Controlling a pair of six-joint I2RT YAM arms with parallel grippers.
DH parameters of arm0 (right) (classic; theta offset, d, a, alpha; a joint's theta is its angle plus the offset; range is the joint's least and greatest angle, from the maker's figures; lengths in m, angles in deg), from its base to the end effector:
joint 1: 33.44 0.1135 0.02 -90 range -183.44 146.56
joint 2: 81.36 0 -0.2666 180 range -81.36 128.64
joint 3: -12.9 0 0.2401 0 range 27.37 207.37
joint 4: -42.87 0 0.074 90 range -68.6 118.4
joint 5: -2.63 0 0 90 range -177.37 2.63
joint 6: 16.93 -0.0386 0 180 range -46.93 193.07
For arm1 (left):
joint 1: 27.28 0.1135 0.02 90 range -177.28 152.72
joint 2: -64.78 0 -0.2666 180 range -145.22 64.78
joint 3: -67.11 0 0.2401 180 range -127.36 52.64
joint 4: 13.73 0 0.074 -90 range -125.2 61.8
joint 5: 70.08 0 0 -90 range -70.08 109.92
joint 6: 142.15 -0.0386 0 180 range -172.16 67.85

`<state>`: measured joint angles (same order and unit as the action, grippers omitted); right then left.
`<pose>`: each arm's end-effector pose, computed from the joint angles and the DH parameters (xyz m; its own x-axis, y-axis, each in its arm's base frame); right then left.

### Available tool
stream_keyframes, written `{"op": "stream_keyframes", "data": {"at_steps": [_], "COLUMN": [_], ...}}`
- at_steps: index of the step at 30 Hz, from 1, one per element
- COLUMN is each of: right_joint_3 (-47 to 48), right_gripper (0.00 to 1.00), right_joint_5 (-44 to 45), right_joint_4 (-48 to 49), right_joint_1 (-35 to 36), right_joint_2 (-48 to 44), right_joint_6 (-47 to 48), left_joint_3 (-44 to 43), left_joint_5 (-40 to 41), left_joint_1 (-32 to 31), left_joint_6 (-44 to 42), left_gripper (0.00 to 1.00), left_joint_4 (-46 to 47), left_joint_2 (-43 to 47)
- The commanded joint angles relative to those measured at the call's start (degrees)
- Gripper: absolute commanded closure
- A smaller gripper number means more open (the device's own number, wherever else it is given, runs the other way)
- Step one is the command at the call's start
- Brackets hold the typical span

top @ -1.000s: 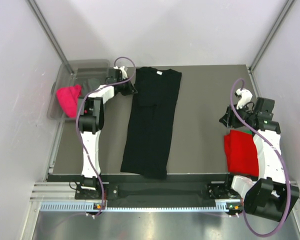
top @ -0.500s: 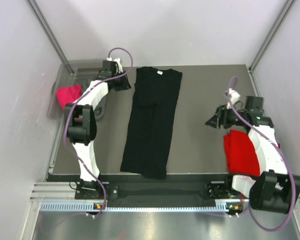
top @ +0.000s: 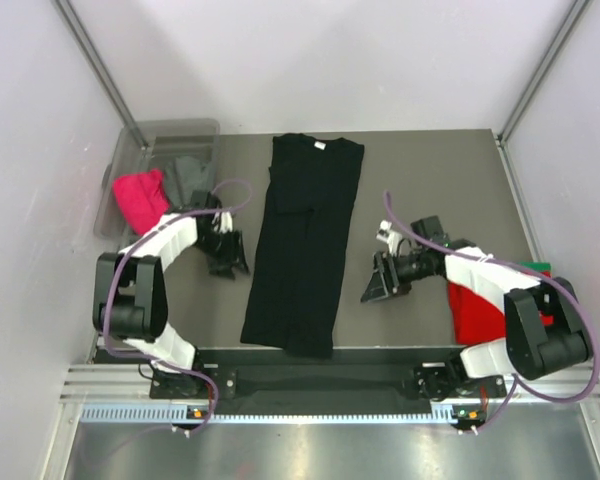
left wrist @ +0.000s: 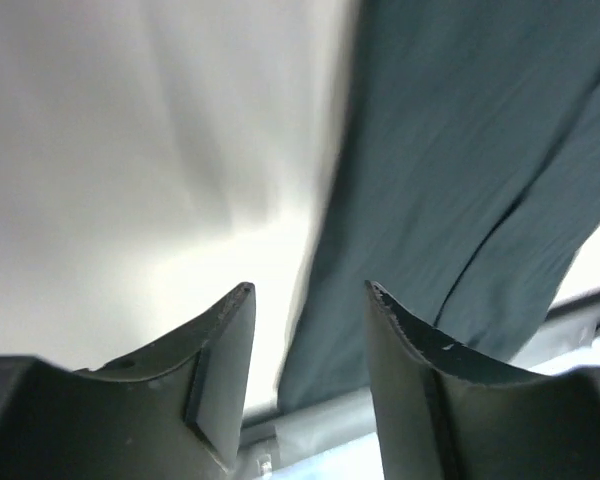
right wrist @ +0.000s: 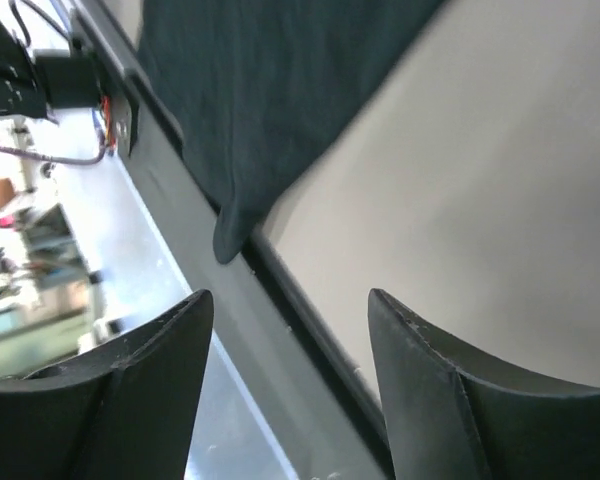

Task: Fold and stack the t-shirts
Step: Fold the tshirt

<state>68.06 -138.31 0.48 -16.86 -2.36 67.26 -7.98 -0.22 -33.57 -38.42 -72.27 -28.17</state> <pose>0.2103 0.0939 0.1882 -0.9212 -0.2077 -0.3291 -0.3885 0.5384 0.7478 0.2850 -0.0448 0.1990 -0.9820 -0.1159 -0.1490 -0.0512 0.9232 -0.3809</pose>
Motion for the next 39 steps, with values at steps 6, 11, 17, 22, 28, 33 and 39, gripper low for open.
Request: {"op": "stream_keyframes", "data": {"at_steps": [6,11,17,22,28,33,39], "right_joint_3": [-7.5,-8.0,-5.0,-2.6,-1.3,-0.6,0.4], "right_gripper": [0.38,0.42,0.44,0.45,0.46,0.48,0.51], "right_joint_5": [1.8,2.0,2.9,2.8,3.8,4.9,5.6], "right_joint_4": [12.0,17.6,21.5,22.3,22.4,22.0,20.7], "right_joint_1": [7.8,13.8,23.4,29.3,30.1,31.0,32.2], "right_joint_2": [2.6,6.9,11.2,14.0,15.8,17.0,17.6], "right_joint_6": [-23.4,-32.7,-38.0,-41.7,-42.7,-42.4,-41.9], "left_joint_3": [16.3,20.4,23.3,24.6,24.7,25.3,24.2], "left_joint_5": [-4.0,-8.6,-8.5,-8.7,-7.2,-6.8,-5.6], "left_joint_1": [2.5,2.5,2.4,2.1,2.0,2.0,2.0], "left_joint_6": [6.0,8.6,10.4,10.9,12.5,13.7,14.3], "left_gripper": [0.58,0.59,0.58,0.6,0.58,0.52,0.53], "left_joint_4": [-7.2,-8.4,-10.5,-10.2,-8.1,-6.7,-5.9], "left_joint_2": [15.5,16.1,18.7,18.4,14.3,12.0,9.5]}}
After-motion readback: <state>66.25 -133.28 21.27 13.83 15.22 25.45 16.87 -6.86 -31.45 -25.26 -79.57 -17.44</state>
